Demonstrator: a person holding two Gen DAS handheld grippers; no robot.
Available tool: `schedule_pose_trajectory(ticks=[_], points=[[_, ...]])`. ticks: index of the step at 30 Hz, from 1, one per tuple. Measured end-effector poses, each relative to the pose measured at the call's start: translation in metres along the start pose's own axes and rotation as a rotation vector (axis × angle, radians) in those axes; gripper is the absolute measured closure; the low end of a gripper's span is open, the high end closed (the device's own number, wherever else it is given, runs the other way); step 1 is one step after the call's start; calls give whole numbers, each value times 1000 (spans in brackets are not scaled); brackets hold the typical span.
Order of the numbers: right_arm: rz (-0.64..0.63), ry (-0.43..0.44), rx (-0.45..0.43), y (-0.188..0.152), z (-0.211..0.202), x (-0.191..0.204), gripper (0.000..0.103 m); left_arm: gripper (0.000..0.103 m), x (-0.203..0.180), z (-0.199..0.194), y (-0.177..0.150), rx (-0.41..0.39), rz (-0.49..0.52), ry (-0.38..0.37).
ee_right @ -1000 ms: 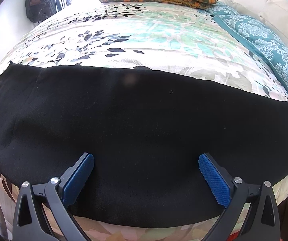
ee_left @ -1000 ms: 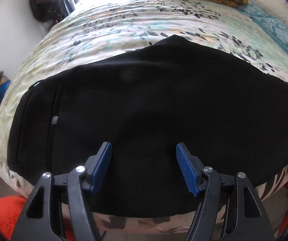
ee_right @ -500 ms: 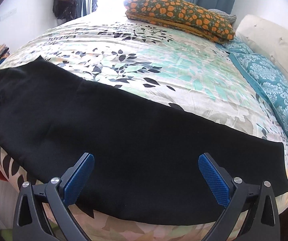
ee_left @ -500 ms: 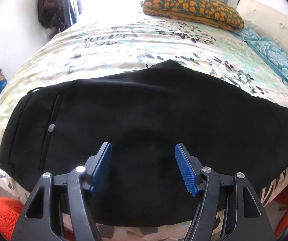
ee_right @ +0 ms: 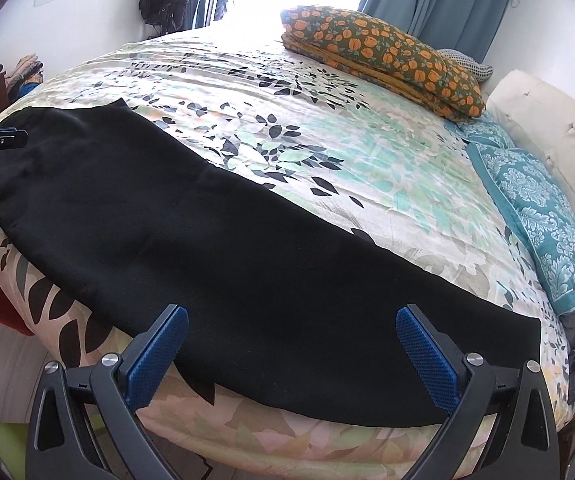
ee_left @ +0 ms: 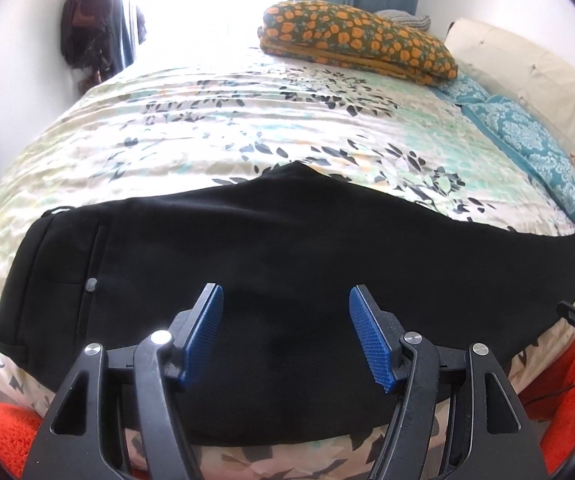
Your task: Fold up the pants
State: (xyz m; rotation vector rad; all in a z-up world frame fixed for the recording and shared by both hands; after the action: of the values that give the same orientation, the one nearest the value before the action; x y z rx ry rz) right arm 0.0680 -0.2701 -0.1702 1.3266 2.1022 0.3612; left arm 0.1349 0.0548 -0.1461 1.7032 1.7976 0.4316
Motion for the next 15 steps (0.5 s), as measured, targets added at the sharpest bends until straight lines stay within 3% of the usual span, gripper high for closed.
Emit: schedule_pose_trajectory(ticks=[3,7,10,13,15], points=[[41,16,11,-14,3,-14,0,35,-5,6,-4,19,7,13],[292,31,-98,-51,0,-55,0,35,-14,10,-12,19,24,17],[465,36,-96,-83,-1,-91,0,35,-21,9,-13,8,46,6],[686,30,-252,-116,-35,-150,0,35,-26,9,-9,0,31,-30],[868,18,-298,-155,-47,-194,0,35,-29,13,-10,12,32,-30]])
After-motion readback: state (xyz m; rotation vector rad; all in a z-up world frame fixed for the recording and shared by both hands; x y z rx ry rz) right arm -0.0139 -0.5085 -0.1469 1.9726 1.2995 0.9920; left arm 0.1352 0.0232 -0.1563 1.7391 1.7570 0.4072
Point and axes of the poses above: each gripper's, at about its wrist camera, not at the fingertips, and z roughly the way its jaws point, x to its left, y to its top, the point moved 2 cm from there along z, roughly the way its jaws point, and after that the axes turned 11 degrees about -z, right-handed, at the moved point
